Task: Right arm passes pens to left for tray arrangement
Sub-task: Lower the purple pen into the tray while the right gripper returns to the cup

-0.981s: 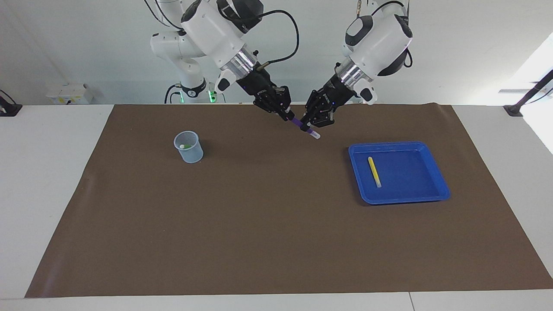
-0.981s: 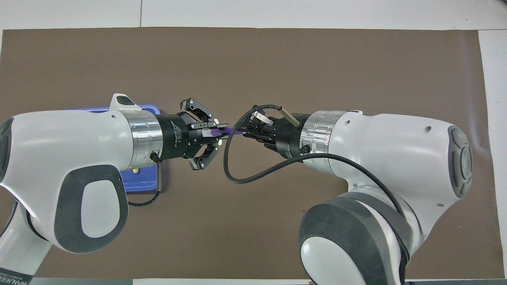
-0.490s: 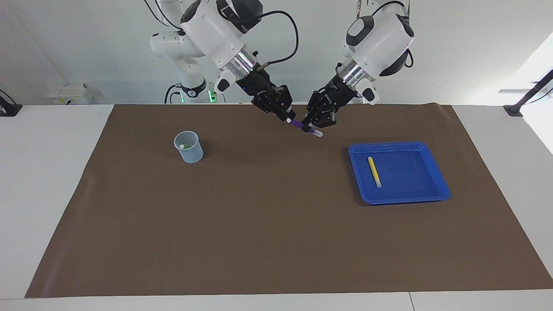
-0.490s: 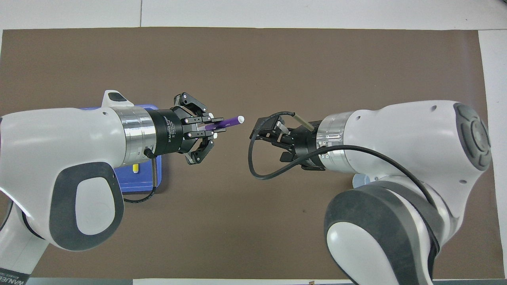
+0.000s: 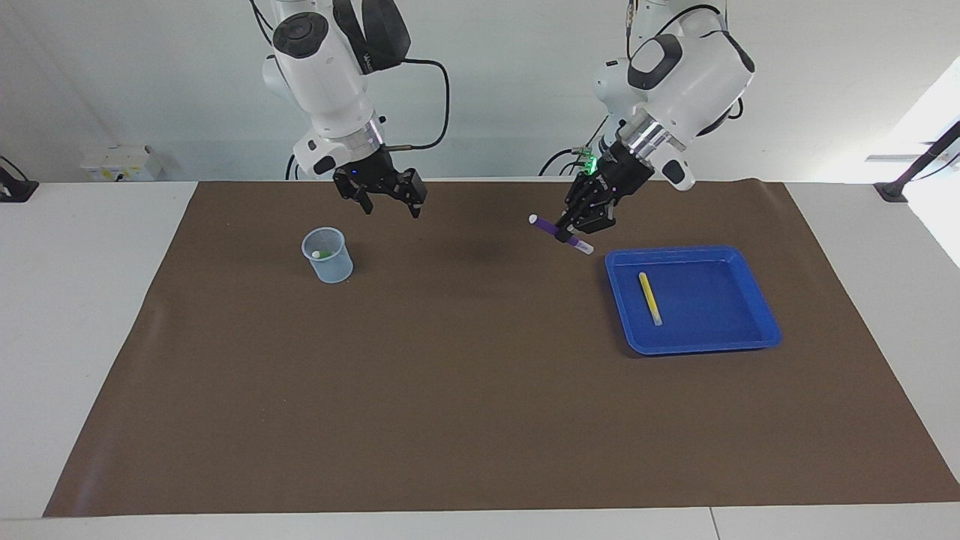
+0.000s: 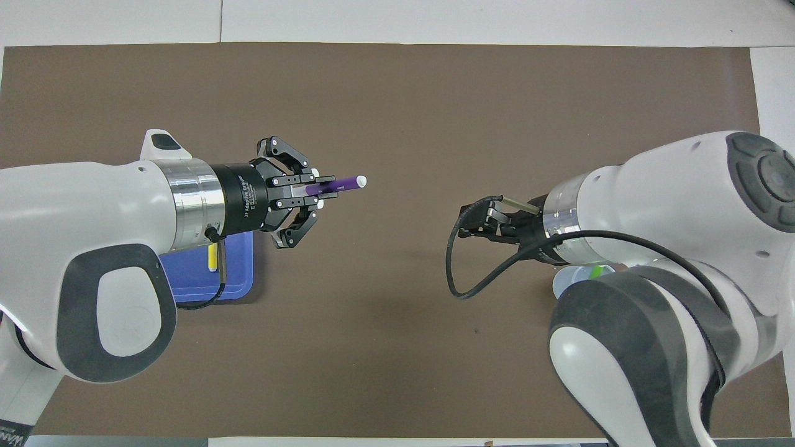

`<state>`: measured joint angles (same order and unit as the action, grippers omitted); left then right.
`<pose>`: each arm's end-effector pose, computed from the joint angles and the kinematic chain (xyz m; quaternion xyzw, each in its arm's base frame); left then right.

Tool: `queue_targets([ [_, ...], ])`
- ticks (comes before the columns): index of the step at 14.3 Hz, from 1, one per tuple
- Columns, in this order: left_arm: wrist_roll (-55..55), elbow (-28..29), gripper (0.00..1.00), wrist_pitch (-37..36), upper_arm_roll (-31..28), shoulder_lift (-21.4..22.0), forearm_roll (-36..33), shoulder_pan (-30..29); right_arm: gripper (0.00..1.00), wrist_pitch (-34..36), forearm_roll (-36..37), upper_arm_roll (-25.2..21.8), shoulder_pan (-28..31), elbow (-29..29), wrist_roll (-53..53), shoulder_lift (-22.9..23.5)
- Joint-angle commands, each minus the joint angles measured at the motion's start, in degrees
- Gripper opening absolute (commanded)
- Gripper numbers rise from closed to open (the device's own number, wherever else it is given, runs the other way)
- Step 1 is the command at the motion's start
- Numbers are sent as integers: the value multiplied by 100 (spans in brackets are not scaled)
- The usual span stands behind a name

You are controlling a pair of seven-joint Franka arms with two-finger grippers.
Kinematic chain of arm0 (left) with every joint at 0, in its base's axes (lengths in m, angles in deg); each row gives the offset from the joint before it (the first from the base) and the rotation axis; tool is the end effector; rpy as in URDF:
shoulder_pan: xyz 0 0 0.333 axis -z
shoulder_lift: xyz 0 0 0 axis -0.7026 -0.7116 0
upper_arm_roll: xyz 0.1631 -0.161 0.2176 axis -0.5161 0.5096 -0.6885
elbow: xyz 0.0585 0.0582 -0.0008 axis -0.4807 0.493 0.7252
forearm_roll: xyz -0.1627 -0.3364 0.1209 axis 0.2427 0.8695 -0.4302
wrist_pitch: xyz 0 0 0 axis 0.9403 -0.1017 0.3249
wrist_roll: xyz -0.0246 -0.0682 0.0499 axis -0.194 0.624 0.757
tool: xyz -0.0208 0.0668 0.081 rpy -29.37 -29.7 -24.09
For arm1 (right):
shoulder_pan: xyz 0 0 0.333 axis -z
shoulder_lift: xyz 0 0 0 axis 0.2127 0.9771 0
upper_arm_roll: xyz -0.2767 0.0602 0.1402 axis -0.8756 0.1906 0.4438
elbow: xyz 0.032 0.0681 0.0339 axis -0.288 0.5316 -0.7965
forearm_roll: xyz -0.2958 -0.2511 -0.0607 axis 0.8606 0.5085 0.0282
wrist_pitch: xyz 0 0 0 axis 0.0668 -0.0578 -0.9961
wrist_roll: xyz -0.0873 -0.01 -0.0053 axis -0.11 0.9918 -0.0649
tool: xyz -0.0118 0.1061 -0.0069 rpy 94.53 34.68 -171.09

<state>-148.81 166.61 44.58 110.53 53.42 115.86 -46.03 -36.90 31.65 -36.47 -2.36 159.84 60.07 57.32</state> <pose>0.5109 -0.2198 0.5464 0.7379 0.5903 -0.1315 0.2995 0.5009 0.1715 0.5322 -0.9894 0.1303 0.0351 0.0538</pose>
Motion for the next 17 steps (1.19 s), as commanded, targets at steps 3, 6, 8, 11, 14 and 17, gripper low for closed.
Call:
queue_targets([
  [3, 2955, 126, 0, -992, -1, -32, -868, -940, 99, -262, 713, 46, 1073, 589, -1782, 166],
  [6, 4661, 117, 0, -1063, -1, -506, -1833, -1319, 99, -544, 997, 46, 1108, 983, -2197, 230],
  [8, 5803, 108, 0, -1011, -1, -884, -2624, -1564, 95, -642, 989, 55, 1205, 1152, -2250, 168],
  [11, 7055, 108, 0, -827, -1, -1403, -3671, -1741, 82, -651, 822, 64, 1398, 1240, -2645, 299],
  [14, 7330, 187, 0, -616, -10, -1694, -4210, -1768, 65, -720, 611, 64, 1381, 1406, -2663, 238],
  [17, 7312, 433, 0, -326, -19, -1826, -4237, -1768, 65, -985, 505, 72, 1363, 1653, -2804, 185],
])
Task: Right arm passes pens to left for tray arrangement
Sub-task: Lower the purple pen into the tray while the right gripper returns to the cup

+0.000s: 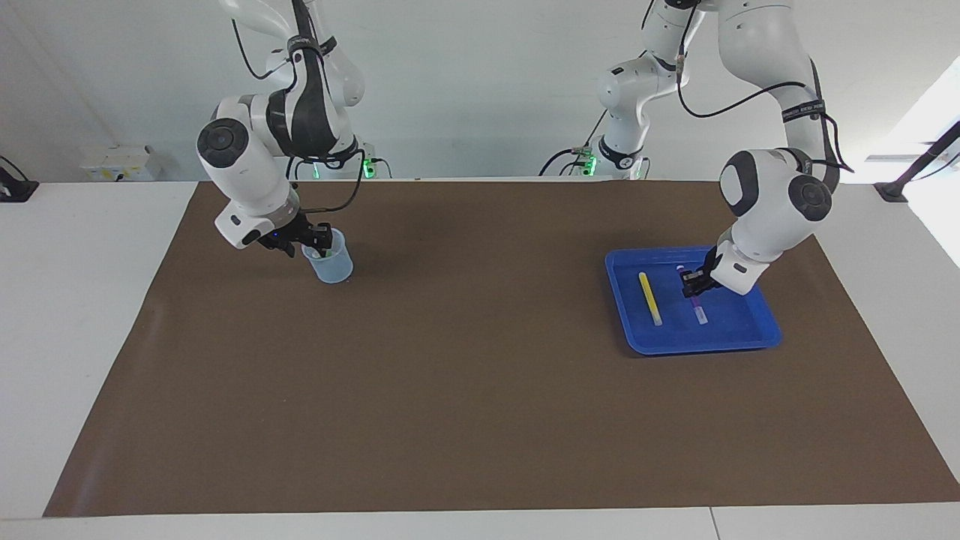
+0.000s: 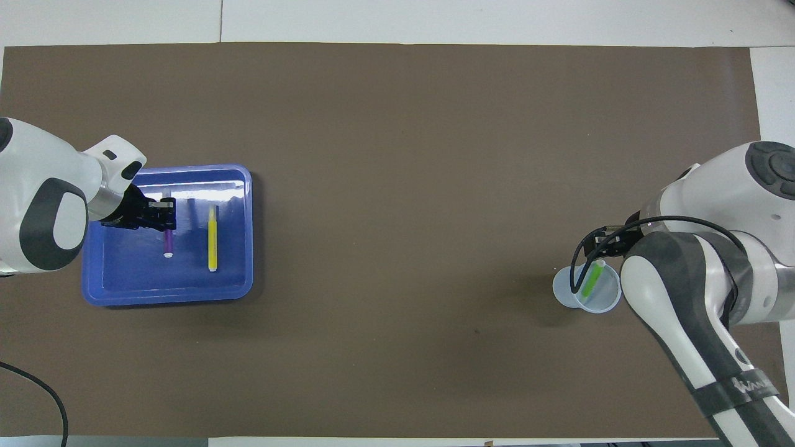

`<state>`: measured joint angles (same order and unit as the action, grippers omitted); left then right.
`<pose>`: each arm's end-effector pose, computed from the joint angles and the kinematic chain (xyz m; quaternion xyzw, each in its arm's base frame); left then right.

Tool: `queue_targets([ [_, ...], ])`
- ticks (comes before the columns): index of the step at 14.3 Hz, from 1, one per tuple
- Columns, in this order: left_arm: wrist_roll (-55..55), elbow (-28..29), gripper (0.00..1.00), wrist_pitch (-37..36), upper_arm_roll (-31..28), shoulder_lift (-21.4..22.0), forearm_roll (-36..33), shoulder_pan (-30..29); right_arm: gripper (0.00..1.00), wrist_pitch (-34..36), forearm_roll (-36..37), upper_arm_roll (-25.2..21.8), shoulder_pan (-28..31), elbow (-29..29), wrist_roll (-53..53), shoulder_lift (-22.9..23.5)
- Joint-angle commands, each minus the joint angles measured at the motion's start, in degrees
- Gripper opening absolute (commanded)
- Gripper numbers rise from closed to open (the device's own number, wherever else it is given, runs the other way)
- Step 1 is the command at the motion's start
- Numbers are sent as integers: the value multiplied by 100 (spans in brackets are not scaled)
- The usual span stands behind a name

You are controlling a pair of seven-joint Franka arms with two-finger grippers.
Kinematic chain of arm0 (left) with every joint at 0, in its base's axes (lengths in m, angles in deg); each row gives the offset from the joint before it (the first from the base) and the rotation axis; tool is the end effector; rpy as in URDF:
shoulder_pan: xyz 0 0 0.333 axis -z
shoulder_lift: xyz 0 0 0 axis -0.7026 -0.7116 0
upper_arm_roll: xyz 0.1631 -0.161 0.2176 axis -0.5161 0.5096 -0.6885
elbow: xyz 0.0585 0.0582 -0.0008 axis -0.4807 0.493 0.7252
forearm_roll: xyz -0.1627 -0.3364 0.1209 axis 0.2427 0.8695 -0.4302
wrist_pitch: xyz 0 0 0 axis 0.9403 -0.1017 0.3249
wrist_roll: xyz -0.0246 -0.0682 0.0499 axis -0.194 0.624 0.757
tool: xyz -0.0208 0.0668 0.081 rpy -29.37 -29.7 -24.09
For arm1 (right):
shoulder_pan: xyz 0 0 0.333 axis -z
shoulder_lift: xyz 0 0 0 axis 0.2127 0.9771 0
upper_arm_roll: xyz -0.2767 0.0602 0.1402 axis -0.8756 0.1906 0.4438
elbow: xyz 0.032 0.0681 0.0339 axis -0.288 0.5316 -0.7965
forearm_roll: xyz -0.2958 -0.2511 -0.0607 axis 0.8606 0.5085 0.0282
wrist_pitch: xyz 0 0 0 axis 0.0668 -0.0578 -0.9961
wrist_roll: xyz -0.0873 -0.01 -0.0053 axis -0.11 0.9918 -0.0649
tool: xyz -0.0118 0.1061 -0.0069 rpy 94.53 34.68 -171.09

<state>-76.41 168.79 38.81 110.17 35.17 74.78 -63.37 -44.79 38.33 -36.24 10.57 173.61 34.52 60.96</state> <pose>0.5662 -0.0174 0.3431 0.9962 0.0342 -0.0741 0.0318 0.5056 0.0378 0.4019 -0.9955 0.0113 0.0929 0.0127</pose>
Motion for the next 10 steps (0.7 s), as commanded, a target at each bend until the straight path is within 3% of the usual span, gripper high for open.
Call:
queue_targets([
  [1, 64, 260, 0, 252, 8, -1, -129, -42, 65, -204, -224, 41, 71, 285, -267, -143],
  [3, 55, 348, 0, 287, 8, 7, -129, -112, 65, -231, -224, 41, 71, 294, -328, -143],
  [5, 64, 540, 0, 470, 8, 42, -138, -121, 54, -231, -233, 41, 71, 346, -355, -152],
  [10, 125, 717, 0, 577, 8, 78, -138, -182, 48, -240, -233, 41, 71, 399, -355, -187],
])
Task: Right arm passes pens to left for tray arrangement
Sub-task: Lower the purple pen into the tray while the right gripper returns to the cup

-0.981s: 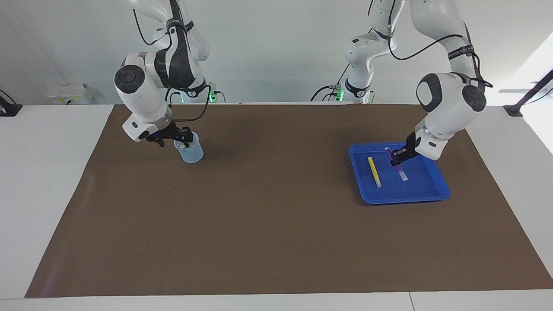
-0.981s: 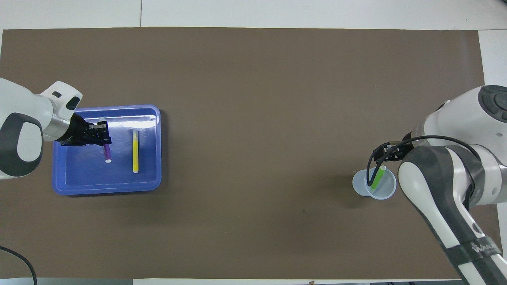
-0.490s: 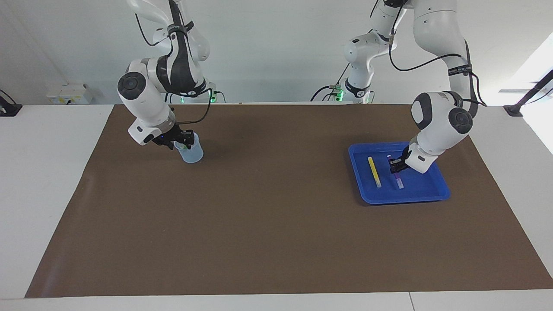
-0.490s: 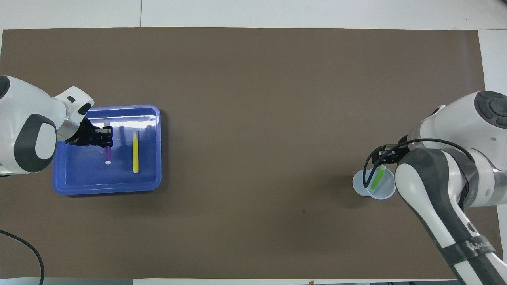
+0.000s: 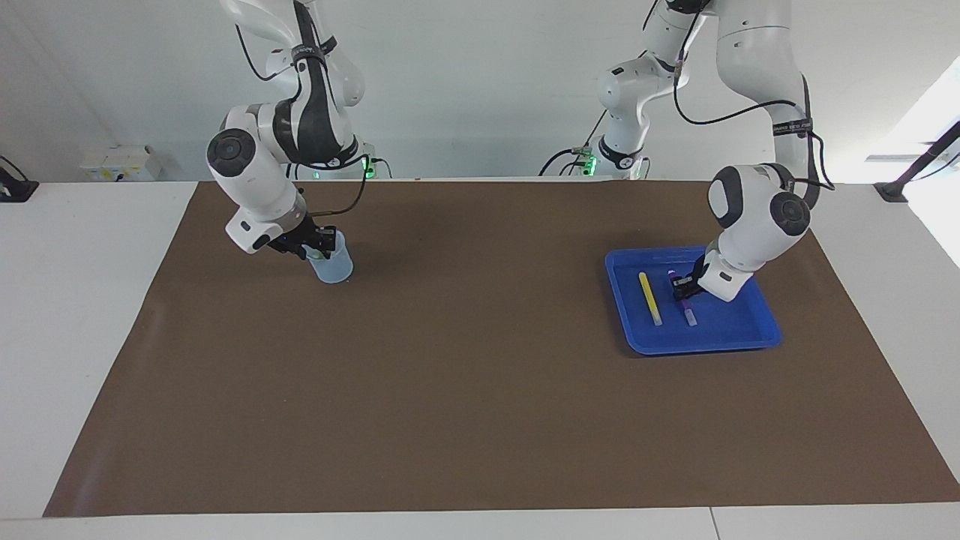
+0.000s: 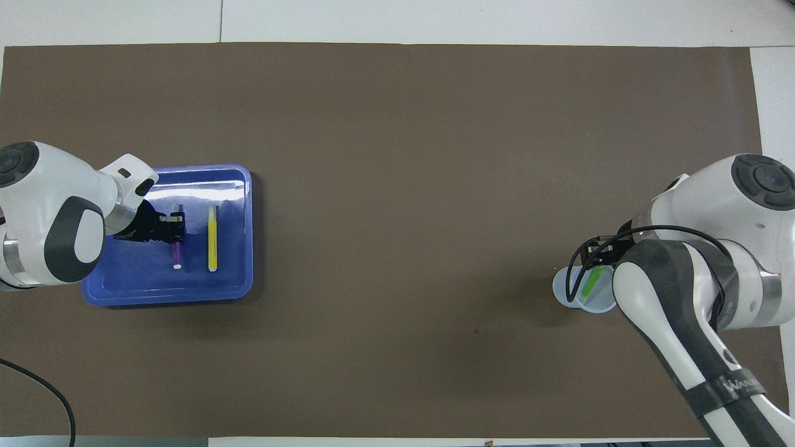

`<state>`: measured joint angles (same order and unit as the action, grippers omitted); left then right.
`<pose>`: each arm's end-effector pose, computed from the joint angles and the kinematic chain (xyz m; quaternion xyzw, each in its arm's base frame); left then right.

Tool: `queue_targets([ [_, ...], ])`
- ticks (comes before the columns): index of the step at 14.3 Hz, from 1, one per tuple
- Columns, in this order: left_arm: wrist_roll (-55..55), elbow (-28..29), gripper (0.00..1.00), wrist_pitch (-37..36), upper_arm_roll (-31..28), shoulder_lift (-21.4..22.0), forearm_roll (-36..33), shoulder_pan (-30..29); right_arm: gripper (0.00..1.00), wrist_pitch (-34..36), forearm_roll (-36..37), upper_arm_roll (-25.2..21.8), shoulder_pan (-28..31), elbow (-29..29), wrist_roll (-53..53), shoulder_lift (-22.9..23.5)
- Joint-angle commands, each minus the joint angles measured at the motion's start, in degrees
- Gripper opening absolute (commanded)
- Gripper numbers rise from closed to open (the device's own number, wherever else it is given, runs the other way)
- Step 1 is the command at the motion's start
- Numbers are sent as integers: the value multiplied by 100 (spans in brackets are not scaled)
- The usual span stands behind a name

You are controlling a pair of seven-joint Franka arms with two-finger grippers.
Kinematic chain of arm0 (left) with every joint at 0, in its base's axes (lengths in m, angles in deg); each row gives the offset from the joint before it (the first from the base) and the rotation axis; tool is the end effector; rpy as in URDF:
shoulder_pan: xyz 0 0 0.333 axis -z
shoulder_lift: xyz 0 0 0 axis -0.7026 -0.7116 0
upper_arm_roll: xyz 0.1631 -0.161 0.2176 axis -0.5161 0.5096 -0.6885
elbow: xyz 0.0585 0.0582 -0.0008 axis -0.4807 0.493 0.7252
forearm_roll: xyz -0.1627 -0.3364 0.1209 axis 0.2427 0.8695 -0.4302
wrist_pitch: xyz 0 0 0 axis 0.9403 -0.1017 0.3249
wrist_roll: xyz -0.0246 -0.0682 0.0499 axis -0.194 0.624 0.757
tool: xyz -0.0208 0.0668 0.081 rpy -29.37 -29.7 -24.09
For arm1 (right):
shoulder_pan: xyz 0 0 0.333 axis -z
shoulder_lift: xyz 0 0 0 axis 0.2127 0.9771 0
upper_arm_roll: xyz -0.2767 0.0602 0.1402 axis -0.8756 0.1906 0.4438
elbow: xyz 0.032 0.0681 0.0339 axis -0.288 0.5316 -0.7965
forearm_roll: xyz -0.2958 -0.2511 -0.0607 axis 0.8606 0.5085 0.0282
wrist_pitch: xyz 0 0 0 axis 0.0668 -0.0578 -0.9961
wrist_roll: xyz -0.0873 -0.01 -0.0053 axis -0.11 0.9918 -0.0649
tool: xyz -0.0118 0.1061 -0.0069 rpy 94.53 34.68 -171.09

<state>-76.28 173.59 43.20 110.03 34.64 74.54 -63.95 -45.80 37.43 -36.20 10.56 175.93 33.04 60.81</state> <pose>0.5501 -0.0119 0.3086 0.9954 0.0381 -0.0817 0.0315 0.4972 0.0383 0.3866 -0.9945 0.0026 0.1031 0.0193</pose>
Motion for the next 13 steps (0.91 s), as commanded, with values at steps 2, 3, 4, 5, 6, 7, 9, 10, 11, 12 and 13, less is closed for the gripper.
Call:
queue_targets([
  [2, 165, 228, 100, 121, 31, 131, -113, -256, 38, -130, -144, 37, 71, 168, -206, -173],
  [3, 174, 228, 100, 121, 40, 131, -113, -257, 35, -130, -144, 37, 71, 168, -206, -173],
  [4, 165, 228, 100, 121, 40, 131, -113, -257, 34, -130, -144, 37, 71, 168, -206, -173],
  [5, 165, 220, 100, 130, 40, 131, -113, -248, 32, -121, -144, 37, 71, 168, -206, -181],
  [6, 165, 219, 100, 147, 40, 122, -113, -248, 32, -121, -144, 37, 71, 176, -206, -181],
  [7, 165, 202, 100, 139, 40, 122, -113, -257, 32, -130, -144, 37, 71, 203, -206, -181],
  [9, 156, 176, 100, 104, 40, 122, -113, -257, 31, -130, -144, 37, 71, 212, -215, -190],
  [10, 139, 149, 100, 68, 40, 113, -105, -239, 30, -130, -144, 37, 71, 220, -224, -190],
  [11, 104, 88, 100, 51, 40, 96, -96, -222, 30, -130, -144, 37, 71, 238, -224, -190],
  [12, 86, -8, 100, -19, 49, 70, -35, -230, 29, -130, -144, 37, 71, 238, -224, -190],
  [13, 69, -227, 100, -255, 49, 43, 27, -213, 21, -130, -144, 37, 71, 229, -233, -190],
])
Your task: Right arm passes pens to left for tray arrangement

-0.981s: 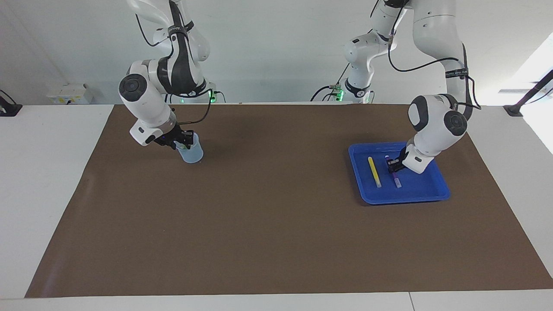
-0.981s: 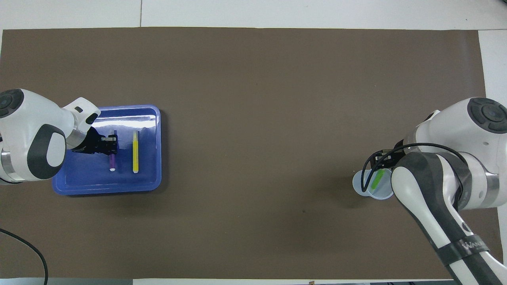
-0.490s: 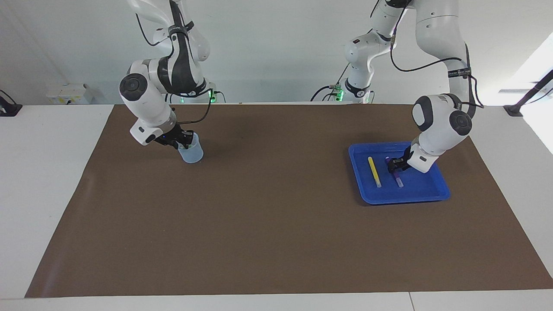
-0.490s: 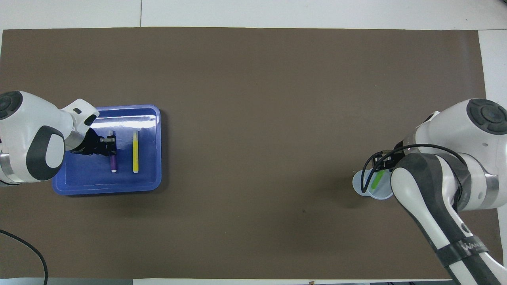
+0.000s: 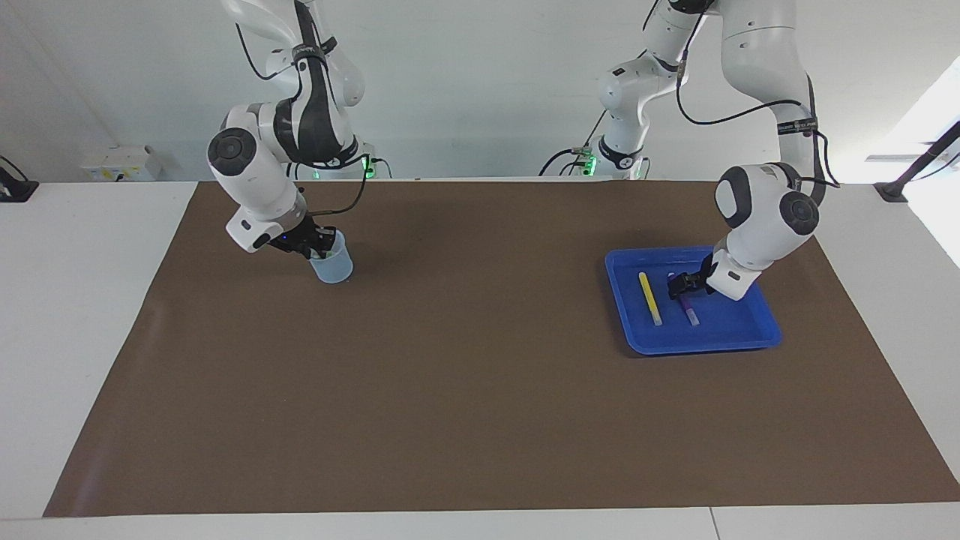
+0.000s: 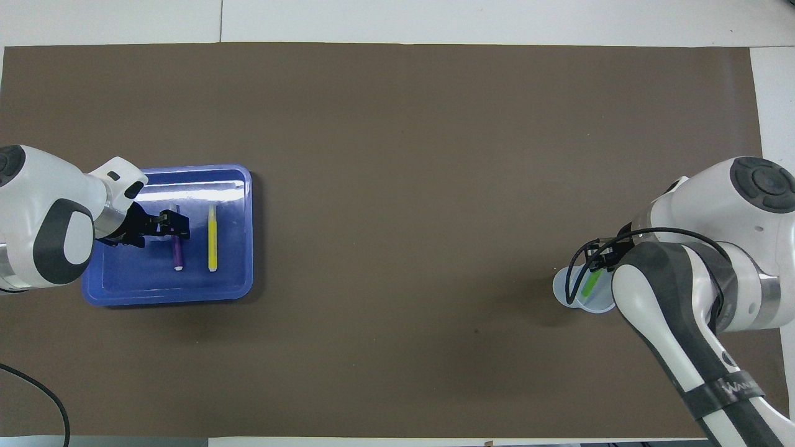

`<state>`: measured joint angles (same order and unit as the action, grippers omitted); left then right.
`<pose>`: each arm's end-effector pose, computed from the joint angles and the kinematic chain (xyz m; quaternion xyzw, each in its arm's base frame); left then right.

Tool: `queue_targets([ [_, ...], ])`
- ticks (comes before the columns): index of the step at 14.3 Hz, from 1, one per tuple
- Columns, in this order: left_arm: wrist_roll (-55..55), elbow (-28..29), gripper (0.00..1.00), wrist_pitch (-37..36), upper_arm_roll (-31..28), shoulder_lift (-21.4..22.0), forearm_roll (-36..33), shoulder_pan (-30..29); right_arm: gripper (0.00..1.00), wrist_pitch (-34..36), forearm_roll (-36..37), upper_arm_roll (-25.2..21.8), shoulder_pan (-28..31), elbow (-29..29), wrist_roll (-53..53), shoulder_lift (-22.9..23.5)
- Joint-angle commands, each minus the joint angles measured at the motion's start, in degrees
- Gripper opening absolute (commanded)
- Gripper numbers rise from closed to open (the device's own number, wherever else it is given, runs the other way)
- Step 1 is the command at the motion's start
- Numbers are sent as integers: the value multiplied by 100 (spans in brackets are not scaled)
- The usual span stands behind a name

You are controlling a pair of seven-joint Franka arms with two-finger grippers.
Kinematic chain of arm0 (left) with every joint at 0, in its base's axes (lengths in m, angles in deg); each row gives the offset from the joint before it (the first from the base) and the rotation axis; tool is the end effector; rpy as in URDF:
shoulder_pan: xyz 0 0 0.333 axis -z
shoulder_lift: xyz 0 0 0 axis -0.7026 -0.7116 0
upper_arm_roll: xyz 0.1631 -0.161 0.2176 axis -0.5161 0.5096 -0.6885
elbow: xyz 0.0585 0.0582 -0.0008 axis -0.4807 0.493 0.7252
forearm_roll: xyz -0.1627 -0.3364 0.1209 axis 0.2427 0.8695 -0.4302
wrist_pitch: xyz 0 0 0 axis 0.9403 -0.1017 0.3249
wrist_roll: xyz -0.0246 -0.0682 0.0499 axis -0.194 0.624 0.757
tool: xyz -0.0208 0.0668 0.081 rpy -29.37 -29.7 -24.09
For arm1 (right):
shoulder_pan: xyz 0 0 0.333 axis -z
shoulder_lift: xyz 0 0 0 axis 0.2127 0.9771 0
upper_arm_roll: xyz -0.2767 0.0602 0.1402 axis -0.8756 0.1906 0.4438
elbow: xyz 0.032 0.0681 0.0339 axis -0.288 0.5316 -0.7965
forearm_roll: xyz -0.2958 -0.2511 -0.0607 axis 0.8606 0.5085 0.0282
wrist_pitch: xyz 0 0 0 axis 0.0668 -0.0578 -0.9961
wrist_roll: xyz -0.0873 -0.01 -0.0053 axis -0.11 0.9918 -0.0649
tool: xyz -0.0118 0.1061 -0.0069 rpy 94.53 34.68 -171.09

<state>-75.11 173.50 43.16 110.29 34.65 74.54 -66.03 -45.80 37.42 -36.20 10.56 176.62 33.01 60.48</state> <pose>0.5506 0.0056 0.3095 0.9952 0.0438 -0.0802 0.0341 0.4937 0.0381 0.3840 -0.9942 0.0028 0.1064 0.0179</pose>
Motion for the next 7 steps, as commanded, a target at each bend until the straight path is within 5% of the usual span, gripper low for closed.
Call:
queue_targets([
  [1, -109, -568, 100, -663, 22, 24, 184, 12, 14, -129, -142, 37, 71, 160, -230, -157],
  [3, -625, -1106, 100, -1148, 22, 24, 596, 117, 3, -94, -142, 37, 71, 160, -248, -157],
  [7, -2899, -2055, 100, -1904, 58, 94, 1265, 635, 3, 614, -142, 37, 115, -505, -441, -51],
])
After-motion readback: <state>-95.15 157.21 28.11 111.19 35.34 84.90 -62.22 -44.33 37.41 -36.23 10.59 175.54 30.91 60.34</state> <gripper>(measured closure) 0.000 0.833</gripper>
